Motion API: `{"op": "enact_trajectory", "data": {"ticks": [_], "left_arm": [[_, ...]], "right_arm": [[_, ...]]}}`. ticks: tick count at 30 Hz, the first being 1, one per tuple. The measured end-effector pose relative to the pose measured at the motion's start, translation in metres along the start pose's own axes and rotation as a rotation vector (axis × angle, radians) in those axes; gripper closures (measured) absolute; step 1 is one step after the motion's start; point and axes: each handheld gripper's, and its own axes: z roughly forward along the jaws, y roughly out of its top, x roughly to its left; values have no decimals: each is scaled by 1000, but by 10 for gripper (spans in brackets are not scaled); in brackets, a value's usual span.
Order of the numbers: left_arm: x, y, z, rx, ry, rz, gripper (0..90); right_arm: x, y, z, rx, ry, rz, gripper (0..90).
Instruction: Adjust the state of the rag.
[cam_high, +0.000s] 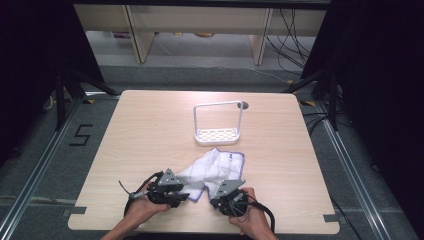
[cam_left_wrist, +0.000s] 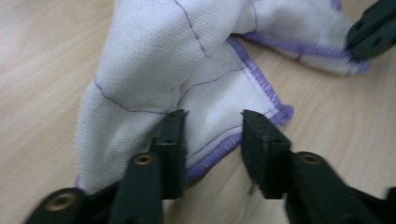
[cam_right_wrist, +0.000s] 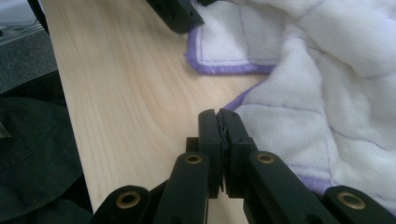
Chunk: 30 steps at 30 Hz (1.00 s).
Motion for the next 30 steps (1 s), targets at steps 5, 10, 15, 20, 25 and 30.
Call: {"op": "enact_trajectory", "data": {"ticks": [5, 10, 15, 20, 25, 30], "left_arm": [[1, 0, -2, 15, 34, 54, 856], [5, 1, -15, -23, 12, 65, 866], [5, 0, -40, -76, -20, 67, 869], [-6, -6, -48, -115, -81, 27, 869], [-26, -23, -36, -48, -157, 54, 857], [-24, -23, -30, -39, -171, 11, 650]], "right_arm": [[-13, -11, -22, -53, -25, 36, 890], [-31, -23, -57, -82, -47, 53, 891], [-48, -37, -88, -91, -90, 59, 892], [-54, -52, -101, -84, -85, 78, 893], [-44, -76, -93, -23, -53, 87, 889], [-43, -88, -94, -40, -46, 135, 713]]}}
